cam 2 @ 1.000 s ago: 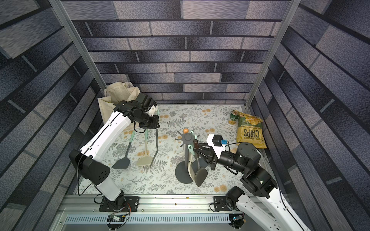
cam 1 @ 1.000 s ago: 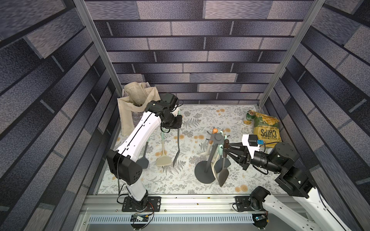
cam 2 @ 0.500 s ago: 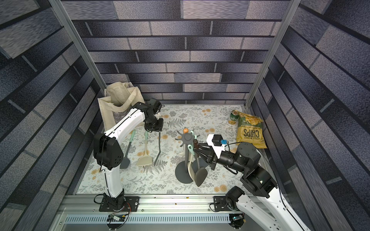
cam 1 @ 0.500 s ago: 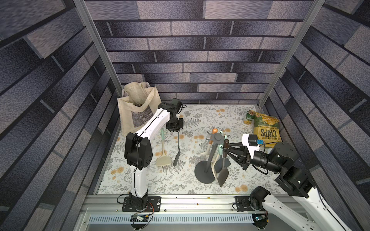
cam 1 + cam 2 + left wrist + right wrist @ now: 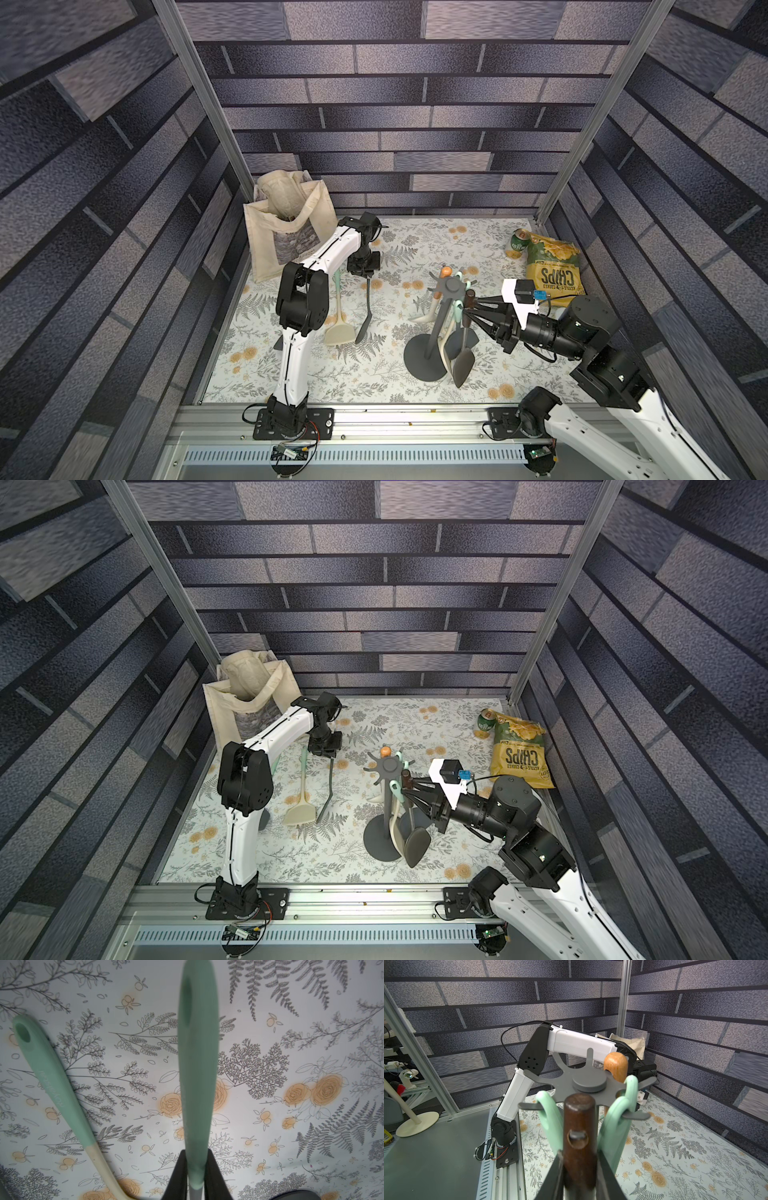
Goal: Take the spatula off the kitchen utensil rack
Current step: Place the spatula at the center of the board.
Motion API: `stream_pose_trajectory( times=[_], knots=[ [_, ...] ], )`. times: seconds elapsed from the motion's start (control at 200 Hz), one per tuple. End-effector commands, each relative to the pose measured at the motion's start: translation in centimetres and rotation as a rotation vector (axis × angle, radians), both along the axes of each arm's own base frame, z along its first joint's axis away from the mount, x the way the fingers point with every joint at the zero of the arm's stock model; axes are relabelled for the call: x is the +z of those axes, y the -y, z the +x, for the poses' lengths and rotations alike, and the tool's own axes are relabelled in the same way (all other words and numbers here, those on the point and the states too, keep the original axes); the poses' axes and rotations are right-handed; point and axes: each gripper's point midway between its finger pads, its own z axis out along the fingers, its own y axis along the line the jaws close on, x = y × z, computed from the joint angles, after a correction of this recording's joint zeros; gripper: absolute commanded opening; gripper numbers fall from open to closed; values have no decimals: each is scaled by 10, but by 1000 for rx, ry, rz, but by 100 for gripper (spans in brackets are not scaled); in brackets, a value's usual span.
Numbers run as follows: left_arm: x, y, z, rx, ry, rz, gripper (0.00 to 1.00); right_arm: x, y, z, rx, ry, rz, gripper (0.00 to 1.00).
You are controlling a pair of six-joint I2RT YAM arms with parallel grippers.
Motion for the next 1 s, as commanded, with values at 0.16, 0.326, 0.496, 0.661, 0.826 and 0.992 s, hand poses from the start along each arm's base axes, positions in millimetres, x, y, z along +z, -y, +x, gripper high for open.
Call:
stream_pose_trajectory(
  times=[0.16,0.326,0.496,0.661,0.826,0.992],
  knots=[
    [-19,-27,24,34,7,103,0,-44,1,7,-37,-123,-108,21],
    [-29,-29,30,34,-4,124,0,-47,1,9,-42,-130,-116,21],
    [-39,-28,33,47,-18,109,0,-48,0,11,-48,-134,-125,21],
    [-51,-22,28,46,-52,85,0,-48,0,11,-45,-132,-122,21],
    [-58,-19,27,49,-65,75,1,-50,0,10,-42,-137,-122,21],
    [-65,-14,25,48,-84,56,10,-50,-2,11,-35,-142,-125,21]
  ],
)
